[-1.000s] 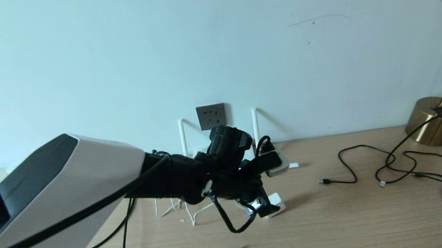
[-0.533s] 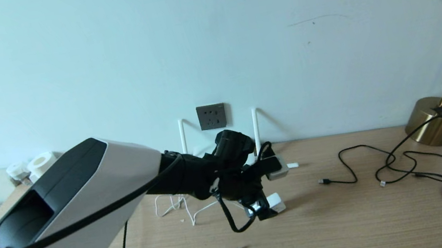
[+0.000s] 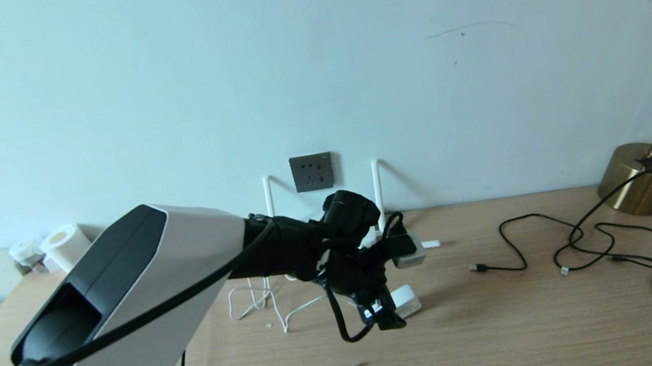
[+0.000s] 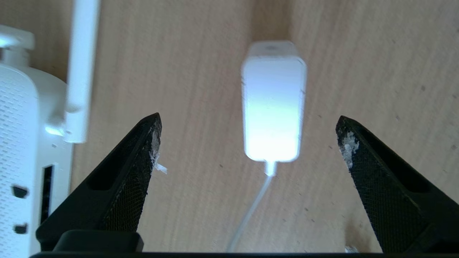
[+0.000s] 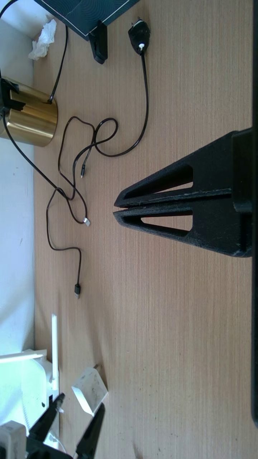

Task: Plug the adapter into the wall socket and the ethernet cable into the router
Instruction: Pick up plug

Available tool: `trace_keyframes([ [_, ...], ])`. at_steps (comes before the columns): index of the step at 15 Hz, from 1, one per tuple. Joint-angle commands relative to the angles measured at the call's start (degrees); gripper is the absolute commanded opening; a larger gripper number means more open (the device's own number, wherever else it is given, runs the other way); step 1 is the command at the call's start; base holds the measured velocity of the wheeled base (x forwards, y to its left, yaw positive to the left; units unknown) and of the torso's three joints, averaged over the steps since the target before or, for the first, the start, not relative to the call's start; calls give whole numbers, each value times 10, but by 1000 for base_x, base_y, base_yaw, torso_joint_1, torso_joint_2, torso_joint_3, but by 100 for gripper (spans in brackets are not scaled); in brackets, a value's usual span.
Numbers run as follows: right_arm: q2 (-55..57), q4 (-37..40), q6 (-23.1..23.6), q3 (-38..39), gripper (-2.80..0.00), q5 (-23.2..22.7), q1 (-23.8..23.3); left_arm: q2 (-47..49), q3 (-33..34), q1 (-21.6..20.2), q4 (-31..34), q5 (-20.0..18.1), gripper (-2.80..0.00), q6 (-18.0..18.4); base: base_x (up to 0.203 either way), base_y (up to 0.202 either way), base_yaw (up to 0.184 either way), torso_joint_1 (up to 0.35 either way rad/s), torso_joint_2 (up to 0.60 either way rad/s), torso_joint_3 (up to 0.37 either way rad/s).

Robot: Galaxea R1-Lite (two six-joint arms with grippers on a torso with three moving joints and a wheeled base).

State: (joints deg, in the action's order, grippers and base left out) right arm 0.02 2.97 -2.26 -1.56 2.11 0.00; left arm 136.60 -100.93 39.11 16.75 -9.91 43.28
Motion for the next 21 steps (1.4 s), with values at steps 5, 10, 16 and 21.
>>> trace_keyframes([
  [5, 0, 0, 0, 0, -280, 0, 0, 35, -68, 6, 41, 0, 0, 2, 0, 0, 0, 0, 0, 0],
  [10, -1, 0, 0, 0, -280, 0, 0, 50, -97, 19, 64, 3, 0, 1, 0, 0, 0, 0, 0, 0],
  [16, 0, 0, 0, 0, -280, 0, 0, 57, -100, 27, 52, 9, 0, 1, 0, 0, 0, 0, 0, 0],
  [21, -1, 0, 0, 0, -280, 0, 0, 59, -100, 42, 52, 13, 0, 1, 0, 0, 0, 0, 0, 0],
])
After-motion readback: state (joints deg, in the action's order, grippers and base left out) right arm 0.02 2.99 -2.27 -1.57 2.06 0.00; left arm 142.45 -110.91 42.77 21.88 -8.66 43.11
